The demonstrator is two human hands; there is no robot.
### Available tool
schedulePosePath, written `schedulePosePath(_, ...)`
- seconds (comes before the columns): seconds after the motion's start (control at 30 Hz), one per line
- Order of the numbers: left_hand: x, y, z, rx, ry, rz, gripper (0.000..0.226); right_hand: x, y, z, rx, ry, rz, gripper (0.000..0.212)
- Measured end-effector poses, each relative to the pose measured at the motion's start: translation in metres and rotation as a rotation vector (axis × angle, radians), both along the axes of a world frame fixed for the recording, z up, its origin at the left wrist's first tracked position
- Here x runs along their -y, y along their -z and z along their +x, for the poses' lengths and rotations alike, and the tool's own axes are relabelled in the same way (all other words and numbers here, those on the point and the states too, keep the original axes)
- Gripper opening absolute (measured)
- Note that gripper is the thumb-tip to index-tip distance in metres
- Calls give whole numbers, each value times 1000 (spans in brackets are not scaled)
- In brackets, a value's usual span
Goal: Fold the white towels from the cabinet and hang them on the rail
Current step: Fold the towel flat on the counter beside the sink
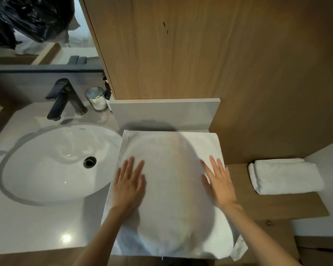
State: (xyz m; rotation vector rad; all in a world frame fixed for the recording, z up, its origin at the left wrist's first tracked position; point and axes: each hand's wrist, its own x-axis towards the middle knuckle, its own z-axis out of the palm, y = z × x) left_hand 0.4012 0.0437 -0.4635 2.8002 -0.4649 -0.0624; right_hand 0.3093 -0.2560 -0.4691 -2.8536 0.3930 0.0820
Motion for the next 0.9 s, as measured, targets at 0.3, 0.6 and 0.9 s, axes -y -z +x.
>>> schedulePosePath(0.3, 34, -7, -61, -31, 83, -88, 59, -118, -18, -18, 183, 43, 212, 50)
schedulePosePath(0.6, -9, 1, -82, -15, 73, 4, 52, -108, 0, -63, 57, -127, -40, 50)
schedulePosePath(0.9, -60, -1, -68, -69, 134, 50, 55, -37, -3, -97, -43, 39, -24, 50)
